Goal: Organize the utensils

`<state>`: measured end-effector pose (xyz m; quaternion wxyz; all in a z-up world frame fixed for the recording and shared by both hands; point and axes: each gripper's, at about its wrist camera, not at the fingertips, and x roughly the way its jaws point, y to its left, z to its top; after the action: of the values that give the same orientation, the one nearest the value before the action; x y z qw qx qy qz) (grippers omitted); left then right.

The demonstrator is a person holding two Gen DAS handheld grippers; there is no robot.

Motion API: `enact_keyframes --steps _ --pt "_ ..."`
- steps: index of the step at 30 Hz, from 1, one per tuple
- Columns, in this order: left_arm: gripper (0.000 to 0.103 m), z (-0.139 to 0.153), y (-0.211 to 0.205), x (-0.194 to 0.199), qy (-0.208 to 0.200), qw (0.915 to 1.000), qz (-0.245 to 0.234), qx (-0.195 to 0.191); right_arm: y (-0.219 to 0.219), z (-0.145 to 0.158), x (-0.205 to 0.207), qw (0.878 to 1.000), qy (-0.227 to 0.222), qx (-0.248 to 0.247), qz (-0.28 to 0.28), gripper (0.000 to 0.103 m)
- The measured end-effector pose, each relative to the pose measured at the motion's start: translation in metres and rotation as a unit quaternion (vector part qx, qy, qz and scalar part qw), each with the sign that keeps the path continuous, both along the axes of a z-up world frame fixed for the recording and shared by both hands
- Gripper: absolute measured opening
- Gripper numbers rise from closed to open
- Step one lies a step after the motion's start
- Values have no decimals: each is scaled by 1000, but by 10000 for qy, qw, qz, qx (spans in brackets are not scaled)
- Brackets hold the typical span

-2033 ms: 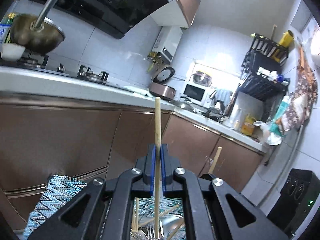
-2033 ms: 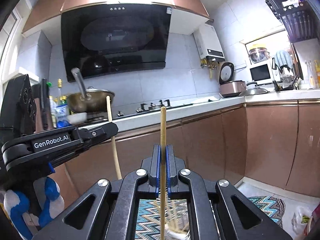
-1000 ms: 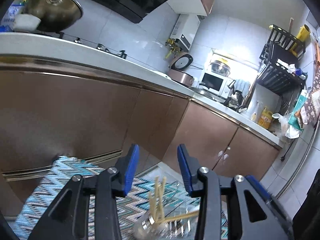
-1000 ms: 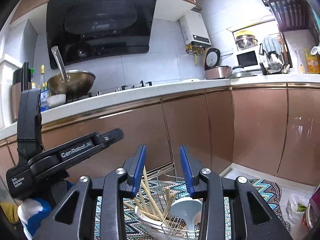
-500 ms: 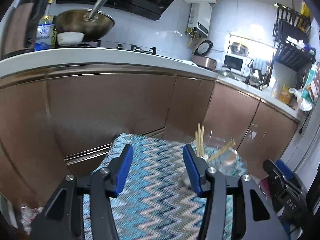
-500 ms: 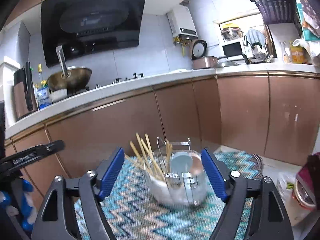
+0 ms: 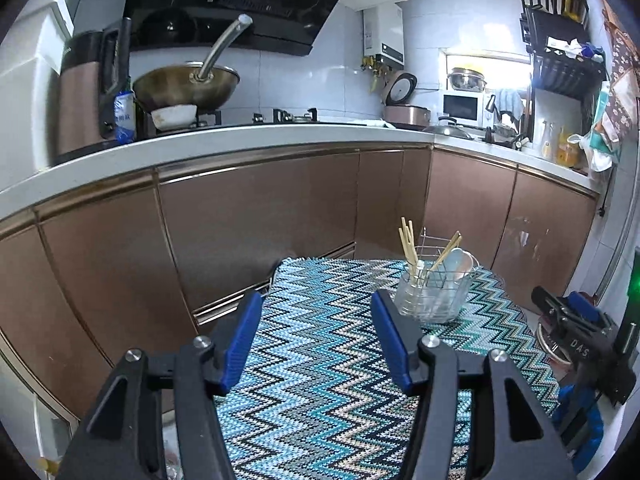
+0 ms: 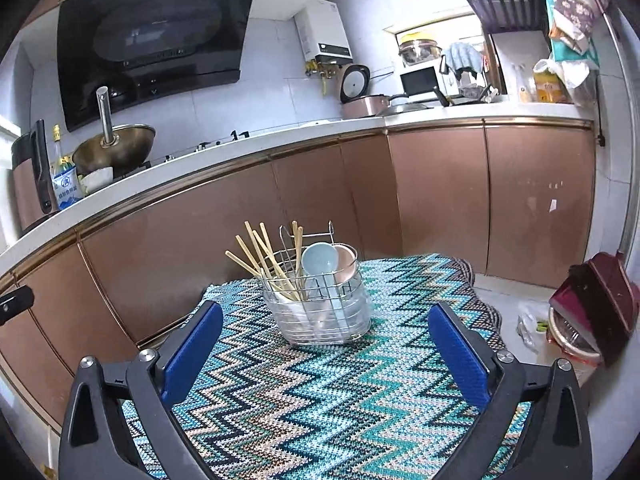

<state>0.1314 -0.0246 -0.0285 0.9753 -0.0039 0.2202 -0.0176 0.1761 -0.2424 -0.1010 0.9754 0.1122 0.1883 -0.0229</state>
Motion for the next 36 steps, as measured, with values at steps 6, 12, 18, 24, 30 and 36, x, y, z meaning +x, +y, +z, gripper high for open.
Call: enact_keyframes --steps 6,12,18,24,30,36 --pt "55 10 2 -11 -196 9998 14 -95 4 17 -23 9995 -189 -246 -75 103" --pt "56 13 7 -13 -309 9992 49 -234 -3 24 -39 9988 -249 -355 -234 103" --pt "65 6 8 -8 -379 9988 11 -295 7 27 -49 9982 -197 -546 -173 103" --pt "69 1 -2 0 -517 9985 -12 -159 28 33 -66 9951 -252 -956 -54 103" --pt "69 -4 -14 7 -486 9985 -241 -64 30 43 -84 9915 -311 -1238 -262 103" --pt "69 -8 -25 5 -453 9980 -440 -27 19 44 -94 9904 -231 -1279 -466 103"
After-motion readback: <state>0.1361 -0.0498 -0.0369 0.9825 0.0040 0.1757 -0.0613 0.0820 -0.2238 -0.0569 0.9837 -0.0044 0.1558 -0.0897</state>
